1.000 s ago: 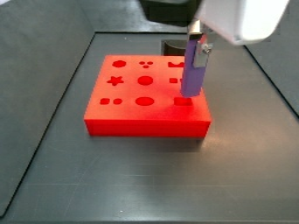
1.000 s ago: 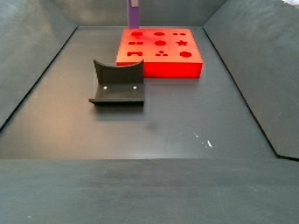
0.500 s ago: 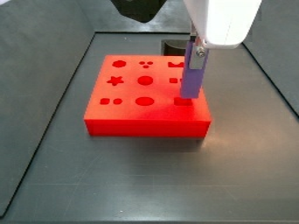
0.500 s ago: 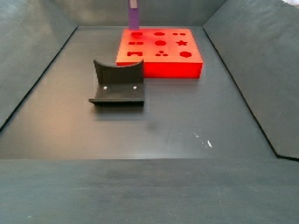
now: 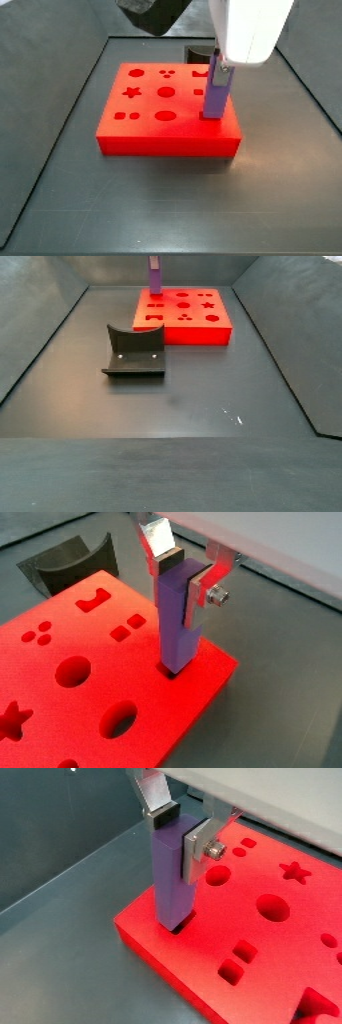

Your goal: Insert the rectangle object.

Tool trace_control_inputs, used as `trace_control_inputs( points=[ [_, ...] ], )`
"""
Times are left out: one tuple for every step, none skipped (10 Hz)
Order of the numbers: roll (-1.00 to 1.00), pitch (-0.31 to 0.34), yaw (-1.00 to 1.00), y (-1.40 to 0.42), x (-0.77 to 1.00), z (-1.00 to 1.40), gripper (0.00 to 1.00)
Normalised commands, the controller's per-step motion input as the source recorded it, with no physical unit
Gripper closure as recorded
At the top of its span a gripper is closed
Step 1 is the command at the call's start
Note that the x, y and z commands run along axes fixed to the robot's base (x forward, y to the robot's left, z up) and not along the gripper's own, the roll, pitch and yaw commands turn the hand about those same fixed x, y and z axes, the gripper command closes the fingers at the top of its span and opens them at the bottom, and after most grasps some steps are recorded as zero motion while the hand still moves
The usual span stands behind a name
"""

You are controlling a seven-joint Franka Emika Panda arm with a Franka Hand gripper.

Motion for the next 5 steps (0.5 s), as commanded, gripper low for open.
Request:
trace_control_inputs(
  points=[
    [0.04,0.071,0.00,-0.02,0.00,-0.14,1.00],
    [0.05,0.081,0.08,0.00,0.00,-0.14,1.00],
    [0.07,0.091,0.12,0.00,0.00,-0.10,1.00],
    [0.10,0.083,0.13,0.00,0.00,-0.12,1.00],
    [0.12,0.093,0.05,0.00,0.00,-0.09,1.00]
  ],
)
